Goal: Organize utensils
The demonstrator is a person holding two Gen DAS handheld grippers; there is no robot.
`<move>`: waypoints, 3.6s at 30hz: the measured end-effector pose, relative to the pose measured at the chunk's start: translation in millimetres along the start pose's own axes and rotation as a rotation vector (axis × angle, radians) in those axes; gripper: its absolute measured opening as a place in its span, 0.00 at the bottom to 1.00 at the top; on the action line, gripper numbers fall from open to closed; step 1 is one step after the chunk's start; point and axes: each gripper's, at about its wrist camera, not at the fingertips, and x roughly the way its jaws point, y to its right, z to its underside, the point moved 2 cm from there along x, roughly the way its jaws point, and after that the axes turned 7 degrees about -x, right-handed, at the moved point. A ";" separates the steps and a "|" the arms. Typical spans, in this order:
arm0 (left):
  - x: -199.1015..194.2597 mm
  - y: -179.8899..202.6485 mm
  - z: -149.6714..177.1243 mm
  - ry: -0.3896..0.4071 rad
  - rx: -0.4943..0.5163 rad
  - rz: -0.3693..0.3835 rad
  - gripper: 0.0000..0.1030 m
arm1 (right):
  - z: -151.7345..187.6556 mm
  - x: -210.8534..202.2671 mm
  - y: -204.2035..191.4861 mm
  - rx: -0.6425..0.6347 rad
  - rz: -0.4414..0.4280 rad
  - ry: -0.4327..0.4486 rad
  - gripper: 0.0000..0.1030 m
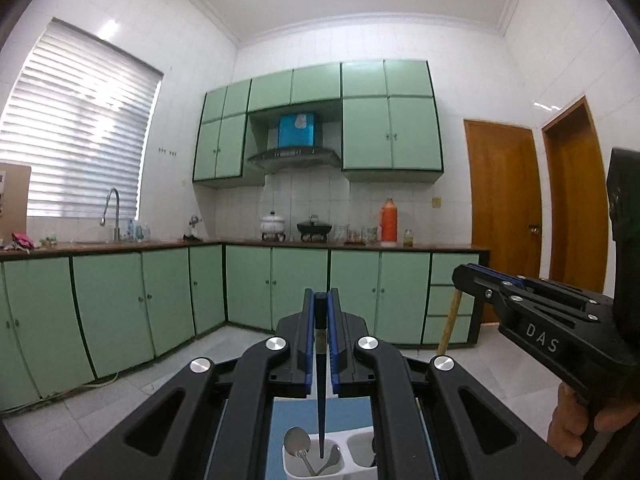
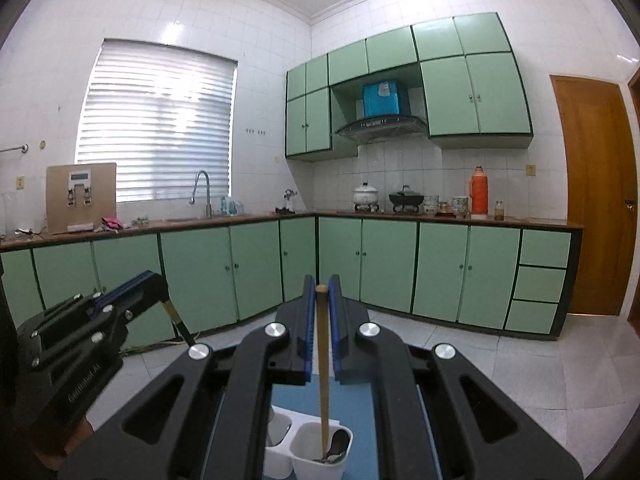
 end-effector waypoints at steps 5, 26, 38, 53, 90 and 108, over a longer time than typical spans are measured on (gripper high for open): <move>34.7 -11.7 25.5 -0.067 -0.020 -0.013 0.06 | 25.7 32.6 4.6 0.032 -0.020 -0.046 0.06; 78.1 -40.6 90.6 -0.235 -0.046 -0.064 0.07 | 102.9 57.8 1.5 0.144 -0.003 -0.187 0.10; 44.7 -62.9 84.9 -0.203 -0.098 -0.115 0.66 | 107.6 23.5 5.3 0.123 0.064 -0.162 0.66; -44.5 -52.2 148.5 -0.299 -0.014 -0.126 0.82 | 164.2 -59.2 -43.3 0.041 0.057 -0.203 0.81; -165.2 -44.5 280.6 -0.572 0.030 -0.137 0.84 | 320.0 -153.1 -112.9 0.000 0.039 -0.483 0.60; -169.2 -35.1 276.7 -0.561 0.015 -0.114 0.84 | 321.2 -155.6 -123.3 -0.009 -0.005 -0.457 0.08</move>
